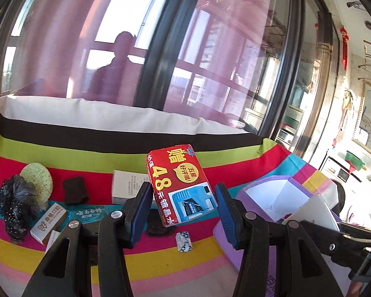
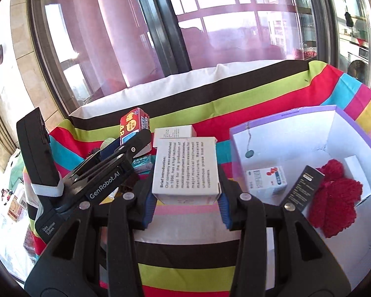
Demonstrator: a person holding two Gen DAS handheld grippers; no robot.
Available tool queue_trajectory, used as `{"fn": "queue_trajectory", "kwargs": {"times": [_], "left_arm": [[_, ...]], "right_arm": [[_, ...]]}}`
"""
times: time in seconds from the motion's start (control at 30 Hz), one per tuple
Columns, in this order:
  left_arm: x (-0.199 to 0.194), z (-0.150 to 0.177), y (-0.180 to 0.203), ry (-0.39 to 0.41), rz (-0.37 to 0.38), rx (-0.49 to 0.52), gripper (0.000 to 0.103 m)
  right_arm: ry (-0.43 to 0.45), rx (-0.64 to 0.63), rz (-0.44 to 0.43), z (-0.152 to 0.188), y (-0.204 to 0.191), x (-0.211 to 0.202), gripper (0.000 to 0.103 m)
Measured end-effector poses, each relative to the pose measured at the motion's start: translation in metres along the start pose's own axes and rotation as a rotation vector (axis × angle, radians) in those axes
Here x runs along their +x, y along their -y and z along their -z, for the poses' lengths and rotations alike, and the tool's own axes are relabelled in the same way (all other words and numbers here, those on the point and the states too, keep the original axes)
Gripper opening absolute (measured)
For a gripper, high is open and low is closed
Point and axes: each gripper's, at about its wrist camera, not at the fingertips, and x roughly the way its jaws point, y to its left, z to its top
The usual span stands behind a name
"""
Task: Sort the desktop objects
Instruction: 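Carry the red box and white box into the purple box, opening both tools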
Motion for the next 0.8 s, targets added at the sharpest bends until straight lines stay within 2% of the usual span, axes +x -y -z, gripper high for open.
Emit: {"fn": "queue_trajectory", "kwargs": {"times": [0.37,0.73,0.8], "left_arm": [[-0.009,0.023,0.082,-0.022,0.217,0.192,0.052],[-0.012,0.053,0.136,-0.057,0.359,0.335,0.052],[-0.017,0.057,0.144,-0.046,0.387,0.358,0.052]], "right_arm": [[0.007,0.021,0.136,0.011,0.074,-0.046,0.045],[-0.007,0.043,0.284,0.025,0.128,-0.062,0.045],[-0.013,0.050,0.286,0.027,0.136,-0.062,0.045]]}}
